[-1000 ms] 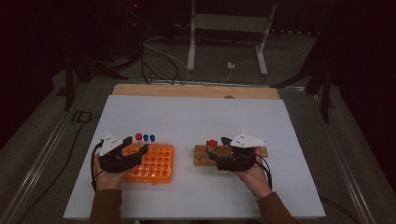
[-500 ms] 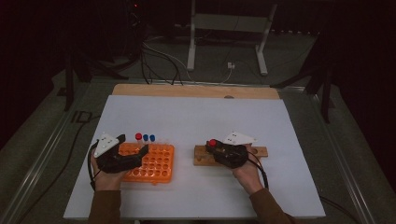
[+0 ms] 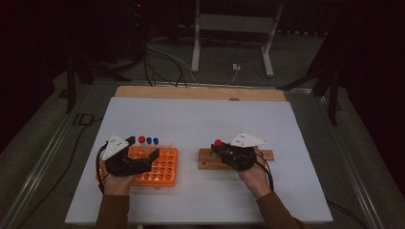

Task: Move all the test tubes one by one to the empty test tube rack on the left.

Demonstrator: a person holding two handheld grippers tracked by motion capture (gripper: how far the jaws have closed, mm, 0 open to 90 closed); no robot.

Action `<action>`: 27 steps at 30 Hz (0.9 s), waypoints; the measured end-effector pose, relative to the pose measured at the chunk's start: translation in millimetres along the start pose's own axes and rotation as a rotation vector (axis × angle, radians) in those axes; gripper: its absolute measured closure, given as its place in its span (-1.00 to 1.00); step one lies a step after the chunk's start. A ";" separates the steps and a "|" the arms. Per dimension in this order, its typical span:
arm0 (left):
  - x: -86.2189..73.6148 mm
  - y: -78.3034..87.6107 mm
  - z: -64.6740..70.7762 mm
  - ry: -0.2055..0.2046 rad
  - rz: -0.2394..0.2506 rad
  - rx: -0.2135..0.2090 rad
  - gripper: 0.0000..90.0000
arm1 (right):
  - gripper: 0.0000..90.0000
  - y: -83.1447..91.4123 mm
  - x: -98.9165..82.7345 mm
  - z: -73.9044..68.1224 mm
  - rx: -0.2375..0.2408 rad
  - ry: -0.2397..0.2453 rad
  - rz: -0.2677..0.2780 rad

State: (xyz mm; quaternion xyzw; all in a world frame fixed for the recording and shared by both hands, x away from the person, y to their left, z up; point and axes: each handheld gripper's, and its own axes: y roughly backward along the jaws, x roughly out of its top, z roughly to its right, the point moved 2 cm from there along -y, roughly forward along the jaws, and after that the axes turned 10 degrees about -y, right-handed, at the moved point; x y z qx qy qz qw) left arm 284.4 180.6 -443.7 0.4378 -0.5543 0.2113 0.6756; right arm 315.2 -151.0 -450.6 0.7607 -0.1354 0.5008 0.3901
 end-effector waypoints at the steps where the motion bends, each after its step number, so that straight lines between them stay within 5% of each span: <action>1: 0.5 -0.3 0.8 -0.003 0.000 -0.002 -0.99 | 0.65 1.5 1.5 -0.5 0.002 0.002 0.004; 8: 6.5 -4.8 12.5 -0.044 -0.009 -0.016 -0.99 | 0.65 13.2 13.4 -4.5 0.008 0.011 0.043; 27: 20.6 -30.4 63.3 -0.140 0.013 -0.162 -0.85 | 0.65 26.7 29.6 -23.9 0.038 0.031 0.084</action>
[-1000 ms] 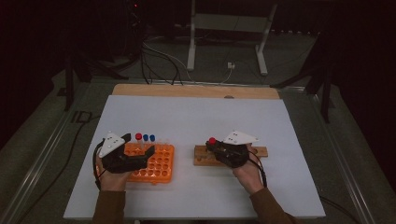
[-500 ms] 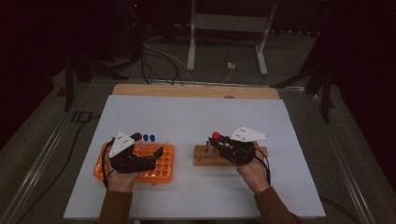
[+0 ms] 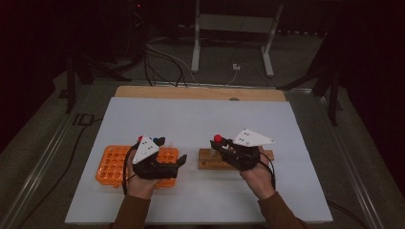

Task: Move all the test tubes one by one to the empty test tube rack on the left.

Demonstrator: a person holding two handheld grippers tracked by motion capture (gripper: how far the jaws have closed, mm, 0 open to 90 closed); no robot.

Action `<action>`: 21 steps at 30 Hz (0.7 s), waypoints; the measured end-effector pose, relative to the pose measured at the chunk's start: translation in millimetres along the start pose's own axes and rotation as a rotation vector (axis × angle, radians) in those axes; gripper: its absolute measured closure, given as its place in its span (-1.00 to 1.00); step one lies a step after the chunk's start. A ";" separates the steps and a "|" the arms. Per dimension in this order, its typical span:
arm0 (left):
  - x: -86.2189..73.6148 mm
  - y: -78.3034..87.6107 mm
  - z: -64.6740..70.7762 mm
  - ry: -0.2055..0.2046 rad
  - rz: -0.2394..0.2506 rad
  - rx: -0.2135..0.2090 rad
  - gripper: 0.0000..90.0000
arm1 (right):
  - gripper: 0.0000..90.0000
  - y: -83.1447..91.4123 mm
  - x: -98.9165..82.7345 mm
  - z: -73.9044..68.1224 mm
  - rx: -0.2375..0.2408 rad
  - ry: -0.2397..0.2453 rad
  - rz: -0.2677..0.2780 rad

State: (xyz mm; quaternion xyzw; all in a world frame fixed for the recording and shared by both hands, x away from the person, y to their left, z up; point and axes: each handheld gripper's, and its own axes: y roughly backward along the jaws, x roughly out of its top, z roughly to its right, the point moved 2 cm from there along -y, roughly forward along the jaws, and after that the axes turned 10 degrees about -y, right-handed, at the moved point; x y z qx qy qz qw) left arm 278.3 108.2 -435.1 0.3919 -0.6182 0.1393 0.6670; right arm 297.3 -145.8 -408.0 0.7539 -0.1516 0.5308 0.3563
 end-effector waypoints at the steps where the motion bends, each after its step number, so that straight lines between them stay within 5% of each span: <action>1: 0.8 -1.3 2.1 -0.003 0.001 -0.004 -0.84 | 0.65 0.3 0.6 -1.0 0.003 0.006 0.002; 12: 4.9 -19.0 26.3 -0.053 -0.015 -0.083 -0.79 | 0.65 -10.4 -2.2 -20.2 0.071 0.022 -0.040; 21: 2.1 -25.9 38.8 -0.114 -0.027 -0.143 0.12 | 0.65 -17.3 -5.0 -29.9 0.119 0.011 -0.059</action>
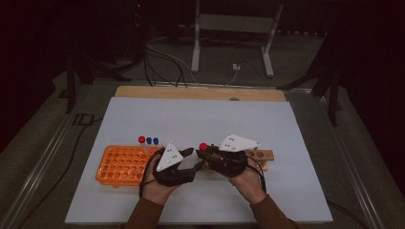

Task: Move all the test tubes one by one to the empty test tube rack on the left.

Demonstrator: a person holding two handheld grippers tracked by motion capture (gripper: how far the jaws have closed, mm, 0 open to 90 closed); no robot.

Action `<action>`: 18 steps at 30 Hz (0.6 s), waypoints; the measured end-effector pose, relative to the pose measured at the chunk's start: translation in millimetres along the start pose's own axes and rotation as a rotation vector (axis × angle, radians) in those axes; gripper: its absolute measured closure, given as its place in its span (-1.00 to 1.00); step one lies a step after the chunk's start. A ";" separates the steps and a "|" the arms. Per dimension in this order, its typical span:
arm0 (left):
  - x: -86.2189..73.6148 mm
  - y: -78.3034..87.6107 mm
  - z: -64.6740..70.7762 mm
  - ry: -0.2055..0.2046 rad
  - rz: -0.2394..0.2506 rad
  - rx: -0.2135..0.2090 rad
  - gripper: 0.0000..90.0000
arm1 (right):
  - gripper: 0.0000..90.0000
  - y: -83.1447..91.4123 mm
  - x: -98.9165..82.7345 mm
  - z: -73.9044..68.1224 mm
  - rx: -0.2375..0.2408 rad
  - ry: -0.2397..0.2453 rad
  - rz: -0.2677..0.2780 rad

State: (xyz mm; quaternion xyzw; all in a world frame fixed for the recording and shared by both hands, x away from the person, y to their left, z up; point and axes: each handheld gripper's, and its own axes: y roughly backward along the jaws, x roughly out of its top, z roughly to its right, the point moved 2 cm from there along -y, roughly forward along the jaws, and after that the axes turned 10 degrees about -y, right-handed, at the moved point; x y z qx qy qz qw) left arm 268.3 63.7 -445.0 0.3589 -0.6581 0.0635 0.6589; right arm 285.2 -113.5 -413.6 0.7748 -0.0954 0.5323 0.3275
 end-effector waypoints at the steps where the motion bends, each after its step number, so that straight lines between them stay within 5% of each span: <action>1: -0.2 -0.7 0.4 -0.003 -0.007 0.000 0.20 | 0.64 -0.6 -0.2 -0.6 0.004 -0.002 -0.002; 8: -2.9 -2.5 0.9 -0.001 -0.017 -0.009 0.62 | 0.65 -4.1 -1.9 -5.0 0.022 0.007 -0.014; 13: -3.1 -3.0 2.2 -0.010 -0.023 -0.014 0.67 | 0.63 -4.7 -2.9 -4.5 0.029 0.000 -0.019; 18: -4.9 -2.1 -0.1 -0.002 -0.030 -0.002 0.67 | 0.12 -0.8 -1.2 0.6 0.049 -0.048 0.004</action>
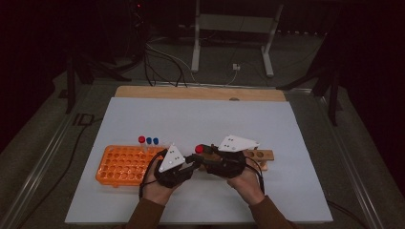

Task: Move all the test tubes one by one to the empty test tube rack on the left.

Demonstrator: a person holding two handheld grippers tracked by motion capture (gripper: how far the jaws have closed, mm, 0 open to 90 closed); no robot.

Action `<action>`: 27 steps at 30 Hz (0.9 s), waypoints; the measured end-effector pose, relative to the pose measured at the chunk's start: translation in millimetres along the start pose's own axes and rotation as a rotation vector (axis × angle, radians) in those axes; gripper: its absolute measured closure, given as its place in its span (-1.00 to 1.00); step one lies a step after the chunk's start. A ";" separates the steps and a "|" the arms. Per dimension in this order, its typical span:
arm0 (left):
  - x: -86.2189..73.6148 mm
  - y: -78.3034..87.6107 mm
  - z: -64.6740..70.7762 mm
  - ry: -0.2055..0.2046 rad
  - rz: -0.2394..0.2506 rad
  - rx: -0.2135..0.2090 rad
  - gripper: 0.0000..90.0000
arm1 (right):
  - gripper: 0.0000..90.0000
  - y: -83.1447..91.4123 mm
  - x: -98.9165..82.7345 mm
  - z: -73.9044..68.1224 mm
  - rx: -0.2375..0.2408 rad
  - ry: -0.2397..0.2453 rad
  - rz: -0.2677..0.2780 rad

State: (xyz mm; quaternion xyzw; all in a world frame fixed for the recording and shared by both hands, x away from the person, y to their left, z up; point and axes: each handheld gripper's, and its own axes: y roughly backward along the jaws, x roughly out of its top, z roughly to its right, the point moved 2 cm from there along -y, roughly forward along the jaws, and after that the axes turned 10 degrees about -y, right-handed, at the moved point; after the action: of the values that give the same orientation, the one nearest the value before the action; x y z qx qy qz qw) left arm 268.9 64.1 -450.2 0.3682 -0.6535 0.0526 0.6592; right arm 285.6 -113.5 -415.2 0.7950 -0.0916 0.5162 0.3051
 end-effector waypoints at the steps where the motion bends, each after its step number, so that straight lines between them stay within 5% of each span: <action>1: -0.7 0.4 -0.9 0.005 -0.002 0.004 0.67 | 0.03 1.2 0.5 2.0 -0.005 -0.008 0.006; 10: -7.4 7.2 -10.0 0.036 -0.003 0.036 0.67 | -0.64 8.8 -1.7 10.1 -0.069 -0.020 0.011; 16: -8.8 13.7 -15.8 0.043 0.000 0.058 0.67 | -0.91 12.9 -4.8 17.4 -0.109 -0.023 0.005; 27: -12.1 24.0 -25.4 0.059 0.004 0.087 0.67 | -1.00 21.9 -14.4 32.3 -0.163 -0.025 -0.001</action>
State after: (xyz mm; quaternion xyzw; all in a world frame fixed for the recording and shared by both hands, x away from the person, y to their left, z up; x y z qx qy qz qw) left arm 274.9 100.5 -447.9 0.3935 -0.6317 0.0930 0.6614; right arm 293.7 -152.2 -428.4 0.7740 -0.1369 0.4968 0.3681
